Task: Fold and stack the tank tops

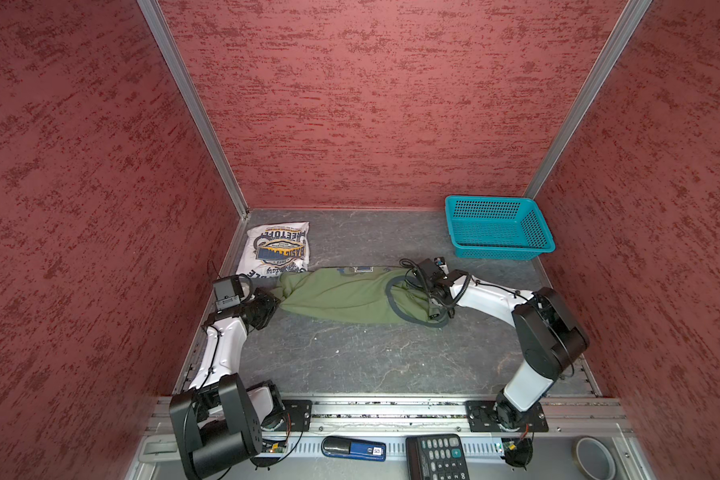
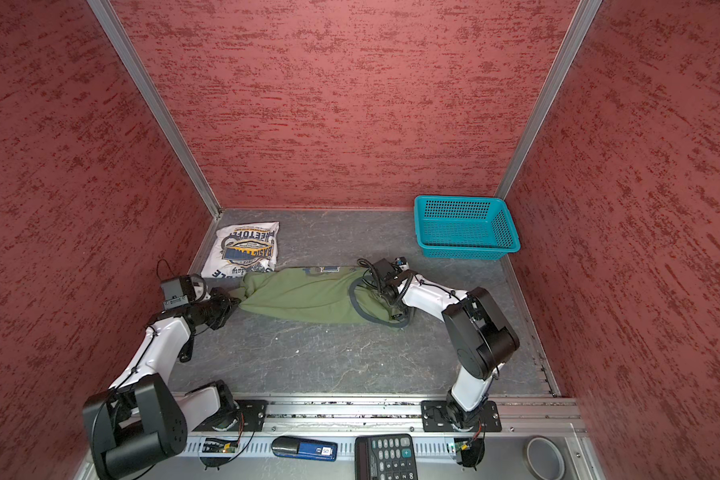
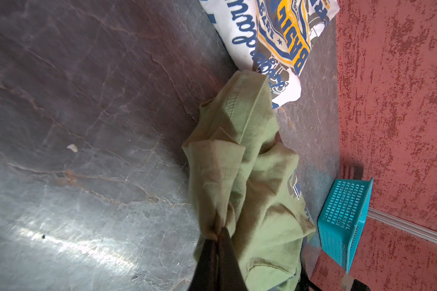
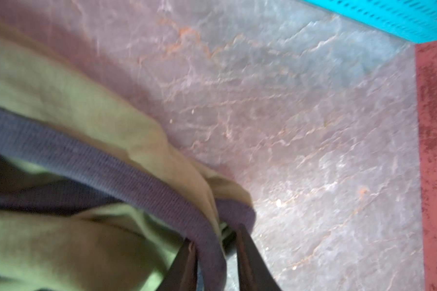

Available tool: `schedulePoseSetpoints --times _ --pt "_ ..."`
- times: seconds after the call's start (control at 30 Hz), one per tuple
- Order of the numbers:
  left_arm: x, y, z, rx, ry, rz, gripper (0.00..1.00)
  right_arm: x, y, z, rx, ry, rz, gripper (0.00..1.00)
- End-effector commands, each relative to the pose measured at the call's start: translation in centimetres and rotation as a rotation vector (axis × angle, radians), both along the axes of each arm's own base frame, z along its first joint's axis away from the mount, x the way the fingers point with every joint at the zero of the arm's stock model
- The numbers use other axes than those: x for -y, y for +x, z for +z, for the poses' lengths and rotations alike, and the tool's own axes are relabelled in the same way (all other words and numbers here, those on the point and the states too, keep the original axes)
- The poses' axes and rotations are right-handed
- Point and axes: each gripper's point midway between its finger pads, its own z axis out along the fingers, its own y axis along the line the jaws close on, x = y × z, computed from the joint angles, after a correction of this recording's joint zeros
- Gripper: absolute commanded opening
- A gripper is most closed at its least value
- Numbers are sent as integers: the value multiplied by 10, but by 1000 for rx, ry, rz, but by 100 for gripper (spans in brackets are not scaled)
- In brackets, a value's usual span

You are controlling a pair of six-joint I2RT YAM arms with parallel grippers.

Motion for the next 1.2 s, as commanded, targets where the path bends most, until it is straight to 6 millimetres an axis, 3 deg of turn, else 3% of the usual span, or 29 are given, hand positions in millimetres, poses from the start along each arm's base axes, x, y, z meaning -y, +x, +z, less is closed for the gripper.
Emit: schedulePoseSetpoints --times 0.0,0.23,0.43,0.5,0.57,0.7,0.8,0.93,1.03,1.1,1.17 --pt "-3 7 11 38 21 -9 0 9 13 6 32 -26 -29 24" --pt "-3 7 12 40 22 -10 0 9 15 -1 25 2 -29 21" --pt "-4 9 17 46 20 -12 0 16 19 10 54 -6 -47 4" --pt "-5 11 28 62 25 -13 0 21 19 34 106 -6 -60 1" --pt "-7 13 44 90 35 -7 0 28 19 70 189 -2 -78 1" --pt "-13 16 90 191 67 8 0 50 8 155 375 21 -119 1" --pt "-15 12 127 287 84 27 0 64 -10 203 473 58 -142 1" --pt "-12 -1 166 399 124 46 0 73 -35 243 572 139 -136 2" --pt "-3 -3 165 408 112 13 0 66 -43 235 562 221 -110 2" --pt "5 2 146 372 100 -31 0 55 -41 212 523 270 -88 2" --pt "13 9 113 275 91 -78 0 43 -34 177 465 296 -70 2"
